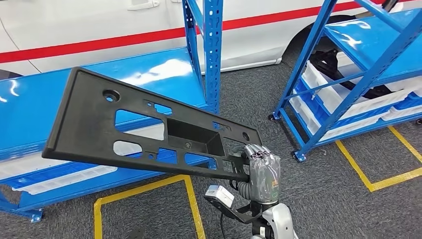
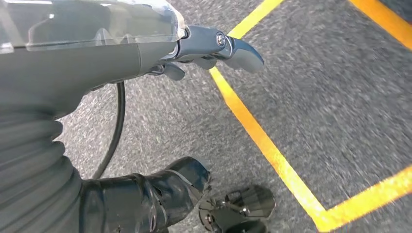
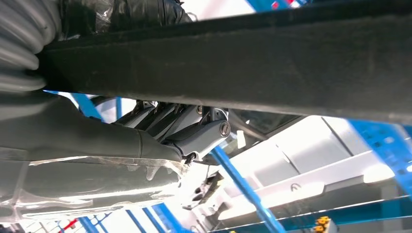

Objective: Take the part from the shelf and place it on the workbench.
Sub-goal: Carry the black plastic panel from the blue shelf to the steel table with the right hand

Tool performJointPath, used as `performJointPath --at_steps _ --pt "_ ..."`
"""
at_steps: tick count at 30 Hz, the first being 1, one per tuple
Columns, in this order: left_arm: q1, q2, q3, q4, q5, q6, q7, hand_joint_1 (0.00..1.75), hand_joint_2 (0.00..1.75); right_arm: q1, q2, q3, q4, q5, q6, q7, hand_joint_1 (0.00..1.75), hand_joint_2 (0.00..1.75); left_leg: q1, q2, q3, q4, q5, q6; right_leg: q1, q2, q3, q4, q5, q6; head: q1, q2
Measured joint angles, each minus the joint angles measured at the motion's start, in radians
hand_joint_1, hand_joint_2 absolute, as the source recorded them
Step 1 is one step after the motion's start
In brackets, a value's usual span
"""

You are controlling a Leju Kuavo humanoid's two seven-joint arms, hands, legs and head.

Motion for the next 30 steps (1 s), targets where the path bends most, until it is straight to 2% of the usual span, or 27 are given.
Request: performJointPath --at_steps 1,3,4,5,6,7,9,10,11,13,15,16,18,19,20,21,22,23,25,27,29,30 --pt "0.0 0.0 0.0 0.0 0.0 0.0 0.0 0.0 1.75 0.001 0.0 0.0 0.0 0.0 -0.001 0.0 1.75 1.75 0.001 -0.014 -0.018 0.043 -0.028 -0.004 -0.003 0.005 0.001 -0.004 0.003 -0.005 0.0 0.0" --pt "0.002 0.0 0.0 0.0 0.0 0.0 0.0 0.0 1.75 0.003 0.001 0.0 0.0 0.0 -0.001 -0.001 1.75 1.75 0.002 -0.037 -0.076 0.172 -0.091 -0.01 -0.003 0.018 -0.001 -0.004 0.005 -0.01 -0.001 0.0" --pt "0.004 0.0 0.0 0.0 0.0 0.0 0.0 0.0 1.75 0.004 0.001 0.0 0.0 0.0 -0.001 -0.001 1.75 1.75 0.002 -0.04 -0.101 0.225 -0.108 -0.012 -0.002 0.026 -0.003 -0.002 0.006 -0.011 -0.001 0.0" --pt "0.005 0.0 0.0 0.0 0.0 0.0 0.0 0.0 1.75 0.006 0.001 0.0 0.0 0.0 -0.001 -0.001 1.75 1.75 0.003 -0.041 -0.112 0.248 -0.106 -0.013 -0.002 0.034 -0.004 -0.001 0.006 -0.011 -0.001 0.0" --pt "0.006 0.0 0.0 0.0 0.0 0.0 0.0 0.0 1.75 0.007 0.001 0.0 0.0 0.0 -0.001 -0.001 1.75 1.75 0.003 -0.042 -0.104 0.23 -0.084 -0.013 -0.002 0.043 -0.004 0.001 0.006 -0.01 -0.001 0.0" --pt "0.006 0.0 0.0 0.0 0.0 0.0 0.0 0.0 1.75 0.008 0.001 0.0 0.0 0.0 -0.001 -0.001 1.75 1.75 0.004 -0.044 -0.08 0.176 -0.048 -0.011 -0.002 0.052 -0.004 0.003 0.005 -0.01 -0.001 0.0" --pt "0.006 0.001 0.0 0.0 0.0 0.0 0.0 0.0 1.75 0.009 0.002 0.0 0.0 0.0 -0.001 -0.001 1.75 1.75 0.006 -0.069 -0.019 0.042 0.009 -0.006 -0.001 0.069 -0.007 0.01 0.003 -0.005 -0.001 0.0" --pt "0.006 0.001 0.0 0.0 0.0 0.0 0.0 0.0 1.75 0.009 0.002 0.0 0.0 0.0 -0.002 -0.001 1.75 1.75 0.006 -0.081 0.0 -0.001 0.021 -0.003 0.0 0.076 -0.01 0.013 0.004 0.0 -0.001 0.0" --pt "0.005 0.002 0.0 0.0 0.0 0.0 0.0 0.0 1.75 0.01 0.002 0.0 0.0 0.0 -0.003 -0.001 1.75 1.75 0.005 -0.089 0.008 -0.021 0.021 0.0 0.0 0.081 -0.014 0.014 0.005 0.005 -0.001 0.0" --pt "0.005 0.001 0.0 0.0 0.0 0.0 0.0 0.0 1.75 0.014 0.003 0.0 0.0 0.0 -0.005 -0.001 1.75 1.75 0.005 -0.083 0.009 -0.026 0.023 0.008 -0.001 0.092 -0.019 0.014 0.008 0.017 -0.001 0.0" --pt "0.004 0.0 0.001 0.0 0.0 0.0 -0.001 0.0 1.75 0.018 0.002 0.0 -0.001 0.0 -0.006 -0.001 1.75 1.75 0.008 -0.069 0.012 -0.036 0.031 0.022 -0.001 0.075 -0.03 0.037 -0.01 0.026 0.001 0.0" --pt "0.004 -0.001 0.001 0.0 0.0 0.0 -0.001 0.0 1.75 0.018 0.002 0.0 -0.002 0.0 -0.007 -0.001 1.75 1.75 0.011 -0.061 0.013 -0.041 0.034 0.029 0.0 0.059 -0.047 0.073 -0.033 0.03 0.002 0.0" --pt "0.005 -0.001 0.001 0.0 0.0 0.0 -0.001 0.0 1.75 0.018 0.002 0.0 -0.003 0.0 -0.008 -0.001 1.75 1.75 0.009 -0.045 0.013 -0.041 0.035 0.036 -0.003 0.029 -0.104 0.195 -0.095 0.037 0.004 0.0" --pt "0.006 -0.001 0.001 0.0 0.0 0.0 -0.001 0.0 1.75 0.019 0.002 0.0 -0.003 0.0 -0.008 -0.001 1.75 1.75 0.008 -0.037 0.013 -0.04 0.034 0.036 -0.005 0.024 -0.131 0.252 -0.115 0.04 0.004 0.0" --pt "0.007 0.0 0.001 0.0 0.0 0.0 -0.001 0.0 1.75 0.02 0.002 0.0 -0.003 0.0 -0.008 -0.001 1.75 1.75 0.008 -0.029 0.013 -0.04 0.033 0.036 -0.007 0.021 -0.146 0.284 -0.119 0.042 0.004 0.0" --pt "0.007 0.0 0.002 0.0 0.0 0.0 0.0 0.0 1.75 0.021 0.001 0.0 -0.003 0.0 -0.008 -0.001 1.75 1.75 0.007 -0.022 0.013 -0.039 0.032 0.036 -0.008 0.018 -0.142 0.276 -0.104 0.042 0.004 0.0" --pt "0.007 0.0 0.002 0.0 0.0 0.0 0.0 0.0 1.75 0.022 0.001 0.0 -0.003 0.0 -0.009 -0.001 1.75 1.75 0.007 -0.015 0.015 -0.038 0.03 0.034 -0.008 0.012 -0.117 0.229 -0.073 0.041 0.004 0.0" --pt "0.007 0.0 0.002 0.0 0.0 0.0 0.0 0.0 1.75 0.022 0.001 0.0 -0.004 0.0 -0.009 -0.001 1.75 1.75 0.007 -0.009 0.016 -0.036 0.027 0.032 -0.008 0.001 -0.081 0.159 -0.041 0.038 0.004 0.0" --pt "0.007 -0.001 0.002 0.0 -0.001 0.0 0.0 0.0 1.75 0.021 0.001 0.0 -0.006 0.0 -0.01 -0.001 1.75 1.75 0.003 0.001 0.018 -0.032 0.021 0.024 0.001 -0.025 -0.023 0.044 -0.005 0.029 0.004 0.0" --pt "0.007 0.0 0.002 0.0 -0.001 0.0 0.0 0.0 1.75 0.022 0.001 0.0 -0.007 0.0 -0.01 -0.002 1.75 1.75 -0.002 0.011 0.02 -0.031 0.018 0.014 0.009 -0.029 -0.013 0.017 -0.005 0.021 0.004 0.0" --pt "0.006 0.0 0.002 0.0 -0.002 0.0 0.0 0.0 1.75 0.024 0.001 0.0 -0.008 0.0 -0.011 -0.003 1.75 1.75 0.0 0.016 0.022 -0.03 0.013 0.003 0.006 -0.014 -0.014 0.012 -0.001 0.011 0.004 0.0" --pt "0.006 -0.001 0.002 0.0 -0.002 0.0 0.0 0.0 1.75 0.024 0.002 0.0 -0.008 0.0 -0.011 -0.003 1.75 1.75 0.001 0.008 0.018 -0.018 0.001 -0.002 0.003 -0.007 -0.013 0.008 0.002 0.005 0.003 0.0"
